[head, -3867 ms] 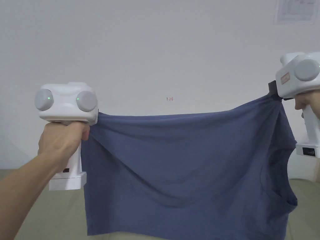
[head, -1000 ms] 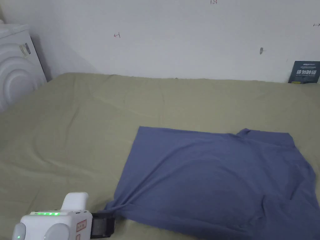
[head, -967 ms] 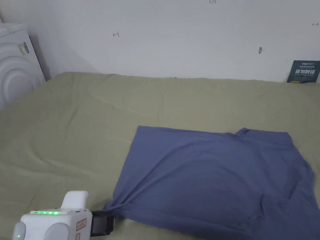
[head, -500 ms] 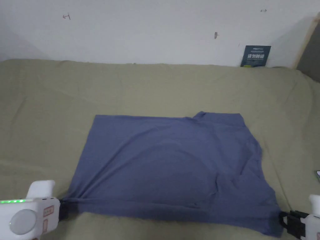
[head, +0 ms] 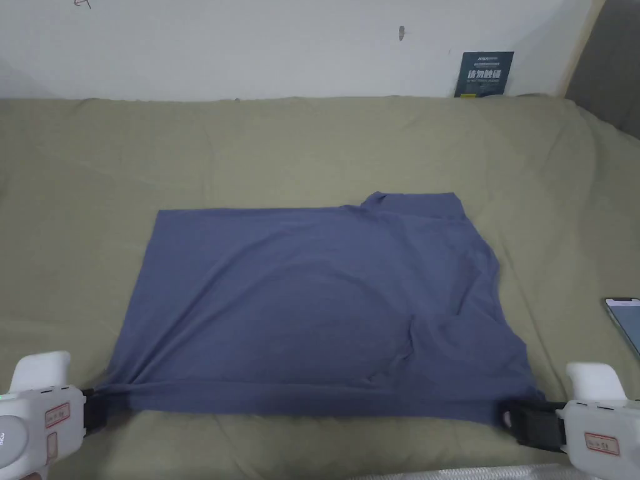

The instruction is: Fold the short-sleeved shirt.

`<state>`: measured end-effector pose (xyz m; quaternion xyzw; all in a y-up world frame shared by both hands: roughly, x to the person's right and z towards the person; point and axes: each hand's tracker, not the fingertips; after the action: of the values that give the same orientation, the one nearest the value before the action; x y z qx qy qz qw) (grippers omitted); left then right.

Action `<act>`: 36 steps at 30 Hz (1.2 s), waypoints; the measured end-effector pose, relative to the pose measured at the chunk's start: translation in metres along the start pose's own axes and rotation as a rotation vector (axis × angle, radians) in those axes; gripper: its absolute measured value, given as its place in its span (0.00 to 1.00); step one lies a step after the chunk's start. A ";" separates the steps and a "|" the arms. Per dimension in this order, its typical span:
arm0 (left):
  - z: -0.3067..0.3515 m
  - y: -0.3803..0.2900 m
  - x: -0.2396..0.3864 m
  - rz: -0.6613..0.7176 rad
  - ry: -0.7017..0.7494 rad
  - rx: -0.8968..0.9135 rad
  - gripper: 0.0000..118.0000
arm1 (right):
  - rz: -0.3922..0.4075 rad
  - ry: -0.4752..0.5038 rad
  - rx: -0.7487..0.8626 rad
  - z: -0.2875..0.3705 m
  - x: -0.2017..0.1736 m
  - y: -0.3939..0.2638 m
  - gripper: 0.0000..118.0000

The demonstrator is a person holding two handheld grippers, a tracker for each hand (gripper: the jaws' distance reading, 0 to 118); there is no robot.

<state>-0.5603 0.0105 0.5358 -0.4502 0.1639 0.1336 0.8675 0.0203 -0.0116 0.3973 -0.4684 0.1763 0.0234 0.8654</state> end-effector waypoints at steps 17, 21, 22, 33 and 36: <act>0.011 0.041 -0.002 -0.033 -0.027 0.041 0.00 | 0.013 -0.001 0.113 0.030 -0.003 0.057 0.02; 0.005 0.071 0.005 -0.054 -0.032 0.066 0.00 | 0.030 -0.012 0.141 0.027 -0.011 0.095 0.02; 0.001 0.080 0.008 -0.059 -0.031 0.071 0.00 | 0.033 -0.017 0.148 0.023 -0.010 0.107 0.02; -0.065 0.166 0.027 -0.047 -0.026 0.064 0.00 | 0.088 -0.078 0.081 -0.049 -0.016 0.202 0.02; -0.091 0.174 0.033 -0.046 -0.014 0.028 0.00 | 0.061 -0.101 0.037 -0.078 -0.011 0.213 0.02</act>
<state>-0.6112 0.0356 0.3447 -0.4405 0.1495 0.1142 0.8778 -0.0555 0.0451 0.1915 -0.4451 0.1469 0.0703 0.8805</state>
